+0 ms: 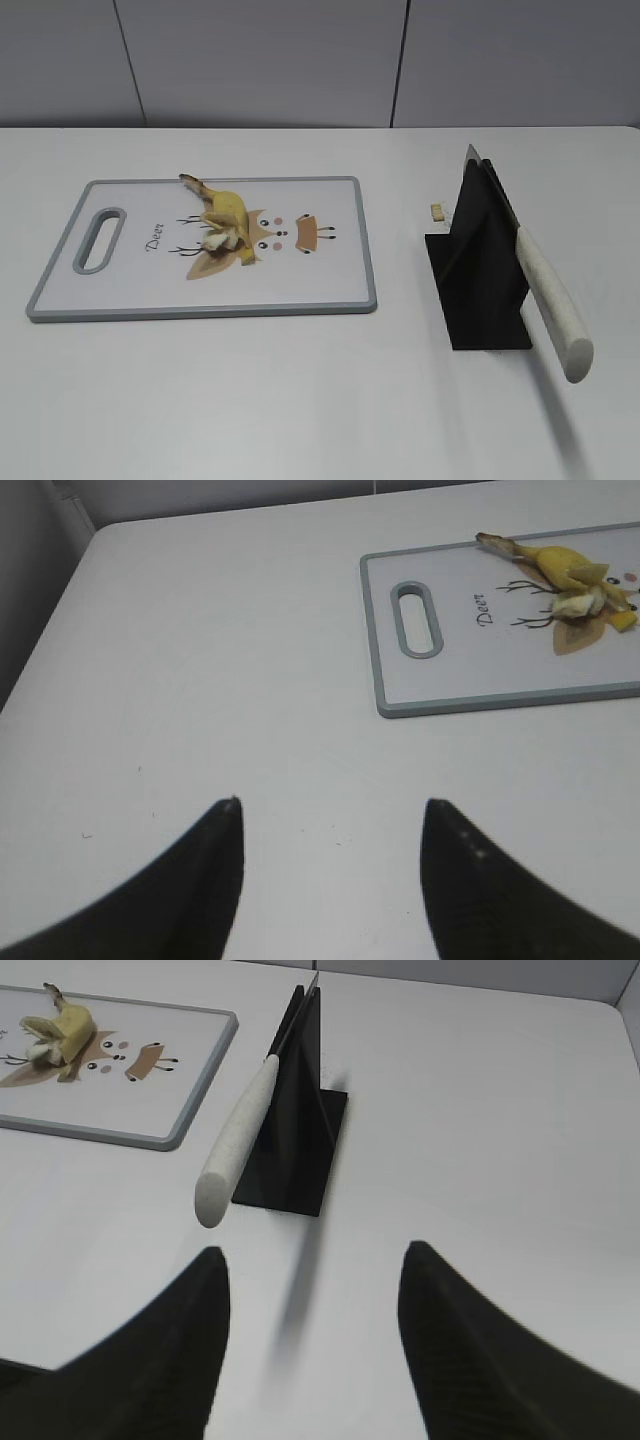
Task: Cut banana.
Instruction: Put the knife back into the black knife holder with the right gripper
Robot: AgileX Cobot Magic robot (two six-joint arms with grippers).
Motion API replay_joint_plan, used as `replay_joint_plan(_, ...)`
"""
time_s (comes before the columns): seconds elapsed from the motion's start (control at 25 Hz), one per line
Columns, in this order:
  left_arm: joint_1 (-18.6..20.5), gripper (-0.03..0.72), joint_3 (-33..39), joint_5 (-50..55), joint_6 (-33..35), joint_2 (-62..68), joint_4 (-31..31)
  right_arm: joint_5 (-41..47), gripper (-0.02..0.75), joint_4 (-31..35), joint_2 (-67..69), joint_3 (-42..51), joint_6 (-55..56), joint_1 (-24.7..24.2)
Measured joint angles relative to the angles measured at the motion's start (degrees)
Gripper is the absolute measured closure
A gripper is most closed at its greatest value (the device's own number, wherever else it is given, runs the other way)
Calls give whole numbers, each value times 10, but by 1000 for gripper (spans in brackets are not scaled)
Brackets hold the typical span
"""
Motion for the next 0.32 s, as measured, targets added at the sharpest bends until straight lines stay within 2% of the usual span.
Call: replay_joint_plan(0.32, 0, 151, 0, 0, -1, 0, 0, 0, 314, 1, 0, 0, 0, 0)
